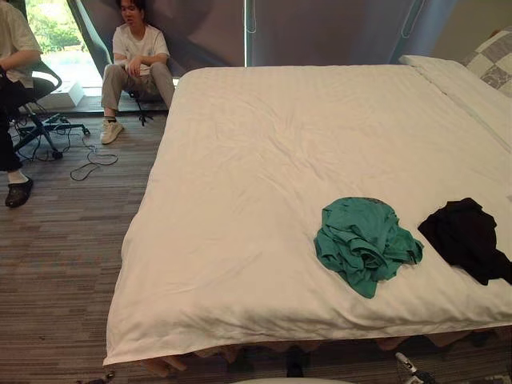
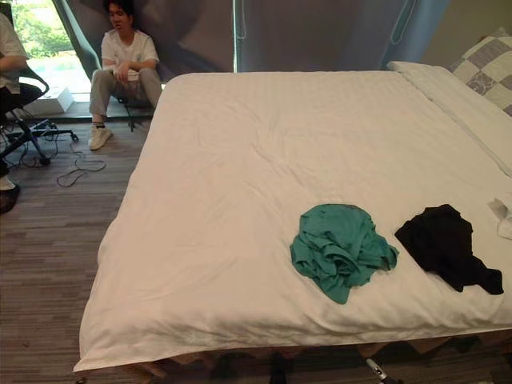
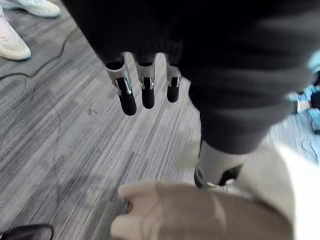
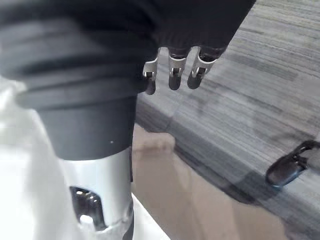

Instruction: Tidy the bed and pick cloth on bed and put in laundry

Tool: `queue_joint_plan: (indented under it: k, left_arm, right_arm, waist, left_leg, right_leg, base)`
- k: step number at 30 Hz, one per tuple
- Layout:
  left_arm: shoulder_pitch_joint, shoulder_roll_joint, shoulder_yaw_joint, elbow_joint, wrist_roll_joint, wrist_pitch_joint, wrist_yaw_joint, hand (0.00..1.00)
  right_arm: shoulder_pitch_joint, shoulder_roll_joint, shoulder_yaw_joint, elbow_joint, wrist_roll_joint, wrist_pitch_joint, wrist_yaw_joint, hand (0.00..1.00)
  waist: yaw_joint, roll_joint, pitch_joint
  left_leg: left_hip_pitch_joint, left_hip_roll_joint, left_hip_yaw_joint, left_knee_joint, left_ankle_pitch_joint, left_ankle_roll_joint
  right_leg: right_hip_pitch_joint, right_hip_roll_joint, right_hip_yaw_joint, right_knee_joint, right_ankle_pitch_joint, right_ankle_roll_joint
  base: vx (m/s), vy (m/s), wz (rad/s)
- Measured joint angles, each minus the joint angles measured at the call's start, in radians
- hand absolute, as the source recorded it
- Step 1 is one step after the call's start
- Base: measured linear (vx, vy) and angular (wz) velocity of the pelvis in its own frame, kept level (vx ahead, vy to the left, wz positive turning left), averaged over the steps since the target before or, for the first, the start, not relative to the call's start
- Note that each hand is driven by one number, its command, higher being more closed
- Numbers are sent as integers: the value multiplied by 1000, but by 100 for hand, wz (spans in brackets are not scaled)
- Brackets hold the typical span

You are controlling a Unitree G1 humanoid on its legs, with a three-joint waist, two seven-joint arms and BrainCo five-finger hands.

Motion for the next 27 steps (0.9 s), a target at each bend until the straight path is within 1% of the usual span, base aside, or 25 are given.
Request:
queue_joint_plan:
  k: [1,2,3,4,5,6,7,9,11,12,14,17,18,19,20,21,22,23,25,26,27]
  left_arm:
    - [-1,-8,-34,0,-3,-9,-4,0]
    - [-6,-31,-132,0,-12,-48,-8,0]
    - [-9,-44,-188,-1,-15,-71,-22,0]
    - [-12,-58,-265,-1,-40,-86,-22,0]
    - [-12,-66,-288,-1,-58,-85,-14,0]
    - [-2,-72,-308,-1,-90,-85,3,0]
    - [24,-62,-346,-7,-111,-86,5,0]
    - [44,-49,-398,-16,-112,-88,4,0]
    - [67,-45,-458,-51,-111,-91,4,0]
    - [71,-44,-468,-52,-111,-97,4,0]
    - [80,-48,-493,-52,-111,-106,1,0]
    - [86,-55,-520,-52,-112,-105,-1,0]
    - [87,-69,-526,-52,-112,-105,-1,0]
    - [88,-74,-528,-52,-112,-105,-1,0]
    - [95,-89,-529,-53,-113,-105,-1,0]
    - [94,-84,-524,-50,-111,-101,0,0]
    - [93,-85,-524,-49,-111,-101,0,0]
    - [93,-86,-524,-47,-110,-101,0,0]
    - [78,-87,-523,-28,-110,-100,0,0]
    - [74,-87,-521,-21,-111,-100,1,0]
    - [67,-87,-515,-10,-111,-98,3,0]
  right_arm:
    - [-2,-3,-17,-1,1,2,-14,100]
    - [-9,-20,-45,-5,10,3,-62,100]
    - [-9,-36,-62,-8,19,3,-87,100]
    - [-7,-50,-83,-52,19,2,-121,100]
    - [-6,-52,-103,-90,19,-1,-134,100]
    - [-2,-60,-125,-156,19,-16,-154,100]
    - [0,-71,-139,-242,18,-32,-178,100]
    - [1,-76,-136,-356,11,-58,-206,100]
    - [0,-77,-72,-564,-9,-80,-238,100]
    - [-1,-77,-46,-612,-20,-84,-243,100]
    - [-33,-77,57,-797,-69,-86,-243,100]
    - [-75,-76,169,-944,-121,-84,-231,100]
    - [-92,-76,239,-1018,-149,-81,-212,100]
    - [-97,-76,264,-1039,-160,-80,-203,100]
    - [-118,-76,338,-1078,-164,-85,-164,100]
    - [-152,-76,442,-1122,-162,-87,-80,100]
    - [-163,-76,475,-1134,-161,-87,-58,100]
    - [-192,-77,536,-1141,-156,-91,9,100]
    - [-259,-77,642,-1133,-130,-91,117,100]
    - [-283,-77,673,-1128,-113,-91,146,100]
    - [-342,-76,738,-1096,-89,-93,201,100]
  waist:
    - [-2,-2,-4]
    - [-6,-12,-18]
    - [-7,-16,-24]
    - [-6,-14,-30]
    - [-10,-15,-28]
    - [-12,-14,-25]
    - [-12,-12,-20]
    - [-13,-6,-20]
    - [-13,-4,-17]
    - [-13,-5,-16]
    - [-8,-14,-11]
    - [-7,-27,-2]
    - [-5,-32,2]
    - [-5,-36,4]
    - [-3,-47,11]
    - [-4,-53,15]
    - [-4,-54,15]
    - [-5,-53,15]
    - [-3,-53,15]
    - [-3,-53,15]
    - [-2,-50,17]
  left_leg:
    - [0,0,2,0,0,0]
    - [0,0,9,0,0,0]
    - [1,0,17,0,0,-1]
    - [4,1,26,-1,-1,-2]
    - [6,0,30,-1,-1,-2]
    - [11,0,42,-1,-1,-2]
    - [18,-1,53,-3,-2,-3]
    - [19,-2,56,-3,-2,-4]
    - [22,-2,59,-2,-2,-4]
    - [23,-1,59,-2,-2,-4]
    - [23,-1,72,0,-2,-4]
    - [20,-1,76,5,-2,-4]
    - [19,-1,75,7,-2,-4]
    - [18,-1,74,7,-2,-4]
    - [17,-1,69,7,-1,-3]
    - [15,-2,63,8,-1,-3]
    - [15,-3,62,7,-1,-3]
    - [12,-4,53,7,-1,-2]
    - [-4,-9,35,7,3,3]
    - [-6,-11,26,6,6,7]
    - [-13,-14,14,5,8,10]
  right_leg:
    - [-1,0,2,0,0,0]
    - [-4,1,9,0,1,-1]
    - [-8,1,16,0,1,-2]
    - [-12,0,25,0,2,-3]
    - [-13,0,28,0,3,-4]
    - [-14,2,38,1,3,-5]
    - [-14,4,47,1,4,-5]
    - [-15,4,49,0,4,-5]
    - [-15,5,53,0,4,-5]
    - [-14,5,54,0,4,-5]
    - [-21,9,68,0,12,-10]
    - [-25,9,74,0,17,-13]
    - [-25,9,74,0,18,-13]
    - [-25,9,74,0,19,-13]
    - [-27,9,74,0,20,-14]
    - [-27,8,72,0,21,-14]
    - [-27,8,73,0,21,-14]
    - [-27,6,70,0,21,-14]
    - [-35,-1,56,0,23,-13]
    - [-38,-3,50,0,26,-13]
    - [-42,-6,41,0,32,-12]
  base:
    - [-72,-27,-16]
    - [-58,-25,-16]
    - [-62,-24,-24]
    - [-48,-16,-22]
    - [-52,-18,-25]
    - [-55,-23,-26]
    - [-55,-24,-24]
    - [-42,-19,-9]
    - [-59,-23,-4]
    - [-77,-30,-8]
    - [-81,-30,-15]
    - [-71,-20,-8]
    - [-57,-14,0]
    - [-72,-15,0]
    - [-85,-14,2]
    - [-90,-14,1]
    - [-71,-9,3]
    - [-51,1,7]
    - [-49,7,20]
    - [-38,6,25]
    - [-44,16,25]
